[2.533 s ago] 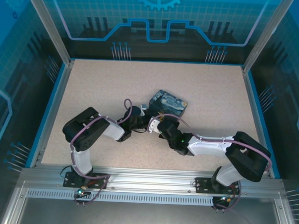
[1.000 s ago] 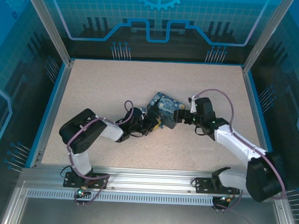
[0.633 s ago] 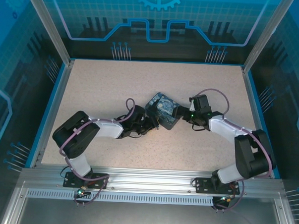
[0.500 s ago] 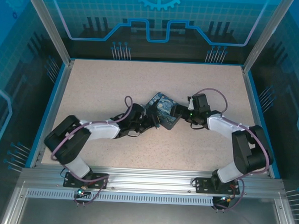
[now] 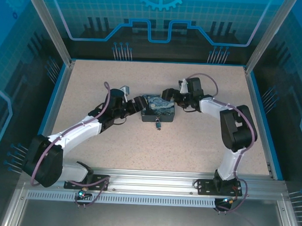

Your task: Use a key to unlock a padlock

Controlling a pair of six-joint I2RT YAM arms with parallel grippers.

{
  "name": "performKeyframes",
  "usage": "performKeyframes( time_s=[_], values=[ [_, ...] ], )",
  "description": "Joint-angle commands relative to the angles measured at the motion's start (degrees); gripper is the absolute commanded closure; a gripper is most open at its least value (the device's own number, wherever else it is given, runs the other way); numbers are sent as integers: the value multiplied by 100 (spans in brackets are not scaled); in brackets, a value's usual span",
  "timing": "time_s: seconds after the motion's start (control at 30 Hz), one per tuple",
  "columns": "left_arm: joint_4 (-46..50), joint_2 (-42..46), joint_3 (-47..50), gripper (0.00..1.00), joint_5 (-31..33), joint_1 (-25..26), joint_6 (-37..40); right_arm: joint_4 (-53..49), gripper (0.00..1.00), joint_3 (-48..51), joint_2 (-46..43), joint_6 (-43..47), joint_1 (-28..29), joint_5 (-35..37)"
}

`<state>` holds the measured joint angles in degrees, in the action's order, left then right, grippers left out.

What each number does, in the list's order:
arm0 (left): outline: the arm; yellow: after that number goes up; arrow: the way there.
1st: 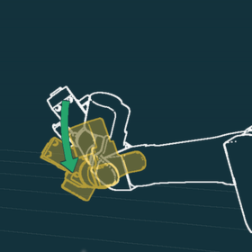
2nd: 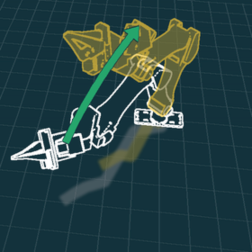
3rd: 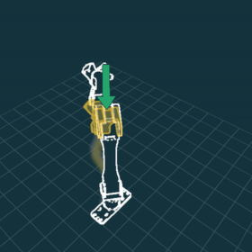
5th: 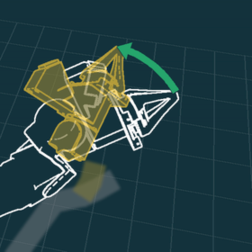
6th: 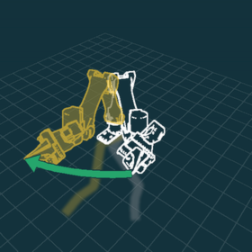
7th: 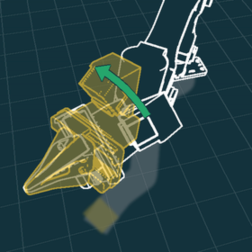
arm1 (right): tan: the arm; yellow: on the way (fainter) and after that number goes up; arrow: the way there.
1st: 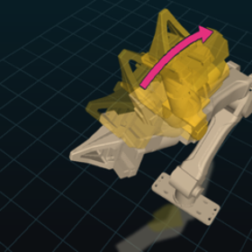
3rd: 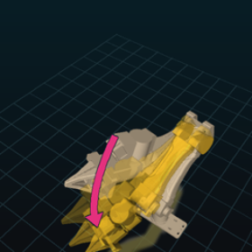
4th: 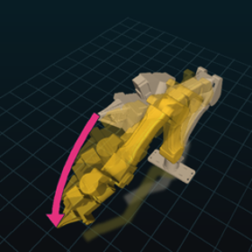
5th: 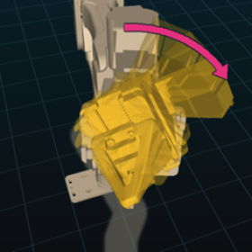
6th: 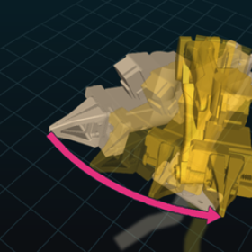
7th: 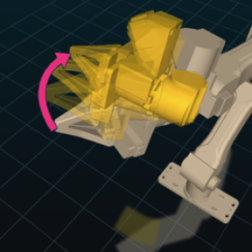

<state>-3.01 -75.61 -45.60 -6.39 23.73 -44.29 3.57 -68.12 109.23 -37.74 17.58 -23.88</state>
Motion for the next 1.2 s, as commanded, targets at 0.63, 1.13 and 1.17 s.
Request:
performKeyframes(
  time_s=[0.63,1.13,1.17],
  values=[
    [376,-1552,-1975,25,-2272,-571,1087,285,13,3018,-3229,297,707,762],
    [-257,-2690,-2421,35,-2857,-450,855,1919,40,3484,-2149,-132,2244,2718],
    [-262,-2742,-2447,35,-2874,-435,841,1964,40,3493,-2098,-124,2245,2783]
  ],
)
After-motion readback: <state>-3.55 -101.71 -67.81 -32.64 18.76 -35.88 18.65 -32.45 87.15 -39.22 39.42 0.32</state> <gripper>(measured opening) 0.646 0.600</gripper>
